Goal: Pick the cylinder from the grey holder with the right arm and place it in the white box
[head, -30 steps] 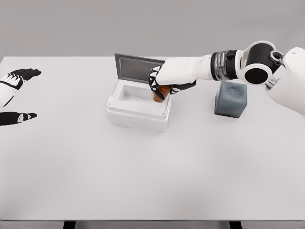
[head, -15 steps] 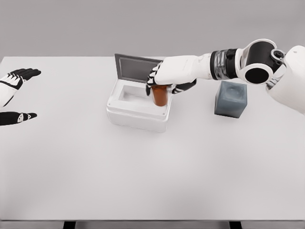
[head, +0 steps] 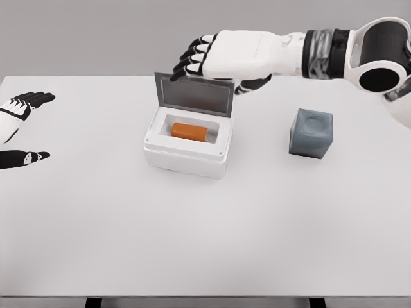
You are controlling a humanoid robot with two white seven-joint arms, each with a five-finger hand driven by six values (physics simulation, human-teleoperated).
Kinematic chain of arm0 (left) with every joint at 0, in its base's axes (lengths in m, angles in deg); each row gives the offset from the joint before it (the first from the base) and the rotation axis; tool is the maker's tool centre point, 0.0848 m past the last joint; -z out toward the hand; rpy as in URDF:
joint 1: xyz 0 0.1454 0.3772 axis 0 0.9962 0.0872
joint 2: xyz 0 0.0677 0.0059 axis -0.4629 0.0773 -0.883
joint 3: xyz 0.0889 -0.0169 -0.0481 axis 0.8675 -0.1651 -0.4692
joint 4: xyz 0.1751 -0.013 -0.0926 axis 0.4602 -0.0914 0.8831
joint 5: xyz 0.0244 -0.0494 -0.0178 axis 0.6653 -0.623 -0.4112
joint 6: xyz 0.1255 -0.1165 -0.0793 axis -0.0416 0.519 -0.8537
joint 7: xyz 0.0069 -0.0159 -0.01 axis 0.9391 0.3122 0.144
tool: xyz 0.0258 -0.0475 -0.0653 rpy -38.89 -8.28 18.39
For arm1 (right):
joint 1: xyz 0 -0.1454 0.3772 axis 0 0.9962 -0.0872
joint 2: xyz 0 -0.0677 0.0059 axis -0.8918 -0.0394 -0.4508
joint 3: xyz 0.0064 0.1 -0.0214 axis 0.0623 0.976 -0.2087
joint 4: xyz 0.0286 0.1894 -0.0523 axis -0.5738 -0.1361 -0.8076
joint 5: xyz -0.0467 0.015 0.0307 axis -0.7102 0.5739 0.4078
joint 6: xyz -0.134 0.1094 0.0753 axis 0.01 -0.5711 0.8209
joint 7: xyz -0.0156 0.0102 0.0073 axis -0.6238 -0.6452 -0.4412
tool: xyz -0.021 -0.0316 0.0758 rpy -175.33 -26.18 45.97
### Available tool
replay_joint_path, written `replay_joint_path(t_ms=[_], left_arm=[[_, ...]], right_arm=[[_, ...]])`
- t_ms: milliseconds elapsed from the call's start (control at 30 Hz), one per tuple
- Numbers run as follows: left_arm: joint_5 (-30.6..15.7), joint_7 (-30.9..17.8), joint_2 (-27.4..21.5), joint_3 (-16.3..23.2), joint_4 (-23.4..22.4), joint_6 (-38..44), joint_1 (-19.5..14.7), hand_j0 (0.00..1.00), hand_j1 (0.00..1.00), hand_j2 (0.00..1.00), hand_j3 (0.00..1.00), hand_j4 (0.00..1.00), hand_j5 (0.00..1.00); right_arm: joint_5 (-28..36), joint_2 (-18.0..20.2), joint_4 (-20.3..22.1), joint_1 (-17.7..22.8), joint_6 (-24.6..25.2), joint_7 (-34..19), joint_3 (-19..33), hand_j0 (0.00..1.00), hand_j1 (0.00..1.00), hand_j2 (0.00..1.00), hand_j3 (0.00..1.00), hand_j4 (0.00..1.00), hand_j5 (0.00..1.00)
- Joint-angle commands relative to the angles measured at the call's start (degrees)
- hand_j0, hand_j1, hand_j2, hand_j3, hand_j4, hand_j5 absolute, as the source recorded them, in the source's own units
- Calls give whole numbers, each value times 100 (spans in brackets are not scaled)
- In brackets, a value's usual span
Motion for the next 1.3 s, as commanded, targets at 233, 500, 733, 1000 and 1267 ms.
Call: replay_joint_path(t_ms=[233,500,733,1000,1267], left_arm=[[205,-23,-40,69,19,5,-404,100,100,100,100,100,100],[364,-664,-497,2406,19,5,-2504,100,100,100,100,100,100],[-1139,-2451,-795,4525,28,5,-4499,100,100,100,100,100,100],[-1965,-2451,-901,4789,-25,5,-5282,100,100,100,100,100,100],[-2273,-2451,-717,5378,-411,5,-5897,100,100,100,100,100,100]], right_arm=[[425,1657,215,1405,-464,3,2177,100,100,100,100,100,100],[636,1886,215,4403,-868,3,4683,100,100,100,100,100,100],[671,1227,232,5546,-886,3,5149,100,100,100,100,100,100],[671,-144,505,6548,-1222,3,7241,100,100,100,100,100,100],[706,436,505,6302,-1222,3,6187,100,100,100,100,100,100]])
